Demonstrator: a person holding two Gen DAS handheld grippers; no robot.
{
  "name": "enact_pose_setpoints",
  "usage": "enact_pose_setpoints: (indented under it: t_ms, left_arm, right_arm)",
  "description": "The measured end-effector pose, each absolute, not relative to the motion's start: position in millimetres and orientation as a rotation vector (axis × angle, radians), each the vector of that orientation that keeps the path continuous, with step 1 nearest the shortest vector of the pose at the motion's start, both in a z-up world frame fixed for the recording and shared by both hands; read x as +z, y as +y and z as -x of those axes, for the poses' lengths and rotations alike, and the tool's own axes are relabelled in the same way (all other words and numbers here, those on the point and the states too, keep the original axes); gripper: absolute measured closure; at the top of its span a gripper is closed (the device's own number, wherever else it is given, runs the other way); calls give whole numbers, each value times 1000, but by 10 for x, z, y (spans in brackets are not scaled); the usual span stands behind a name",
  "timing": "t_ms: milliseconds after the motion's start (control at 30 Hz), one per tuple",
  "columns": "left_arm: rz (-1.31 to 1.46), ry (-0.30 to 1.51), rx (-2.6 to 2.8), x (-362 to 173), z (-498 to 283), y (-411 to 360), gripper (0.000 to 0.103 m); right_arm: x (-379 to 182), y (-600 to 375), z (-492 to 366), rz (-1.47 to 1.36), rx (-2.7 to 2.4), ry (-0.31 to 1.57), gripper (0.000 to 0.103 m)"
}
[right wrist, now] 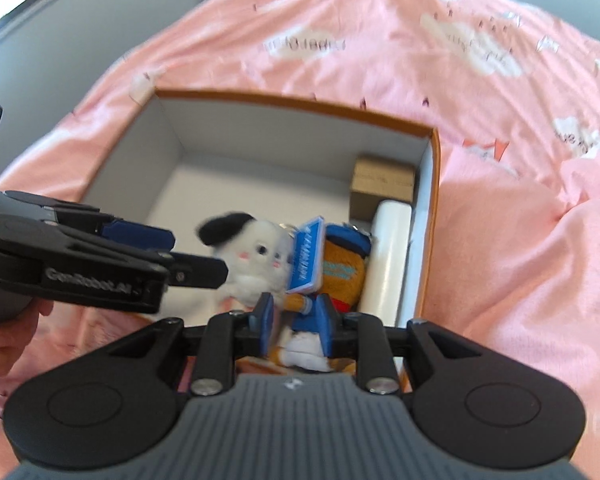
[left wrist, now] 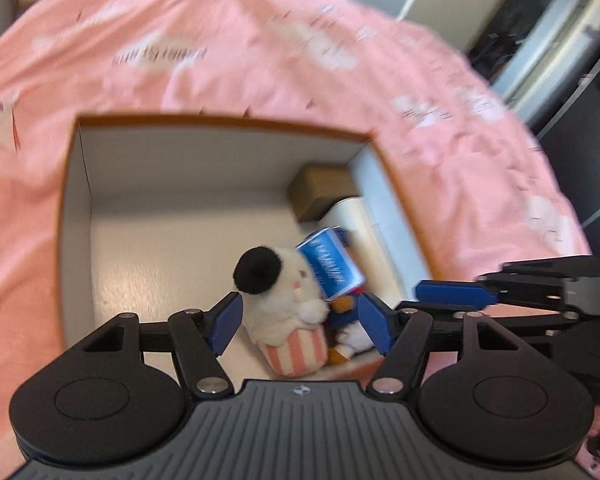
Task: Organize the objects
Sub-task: 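Lower the plush dog with the left gripper while the right gripper lowers the keychain, then open both, then move the left tool to the pink pouch while the right tool moves to the pink wallet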
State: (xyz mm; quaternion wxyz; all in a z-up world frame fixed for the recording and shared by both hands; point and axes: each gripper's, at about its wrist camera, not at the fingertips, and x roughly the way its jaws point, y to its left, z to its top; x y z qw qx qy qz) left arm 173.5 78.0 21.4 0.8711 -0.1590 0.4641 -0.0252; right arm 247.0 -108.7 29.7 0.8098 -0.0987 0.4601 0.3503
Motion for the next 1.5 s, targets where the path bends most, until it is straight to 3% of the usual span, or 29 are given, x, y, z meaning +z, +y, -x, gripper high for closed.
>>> enact_pose_setpoints:
  t_ms: [300,633,800,1267,1333,1433,1500]
  left_arm:
    - [283,953,-40,503,-1046,876,32]
    - [354,1178,205,-200,-748,1228,32]
    - [367,1245,246,-506,-722,1309,31]
    - [414,1302,263,-870,-859,1356,28]
    - [419,1305,262,-892,-861,1359,31]
    - [442,1301,253,-898,-859,1366,43]
    - [443,1292,253,-876,-835,1362,58]
  right_arm:
    - [390,-1150,-1859,33,780,965,77]
    - [-315,-954,-1680,-84,752,1204,75]
    - [-536,-844,-1752,-98,747,1279,68]
    - [-946,-572,-2007,-78,696,1409,60]
    - [-970,-555,-2026,-88,696,1420,58]
    - [-1002,-539,-2056,-119,686,1441,55]
    - [-995,-511,-2053,-116,673,1442,55]
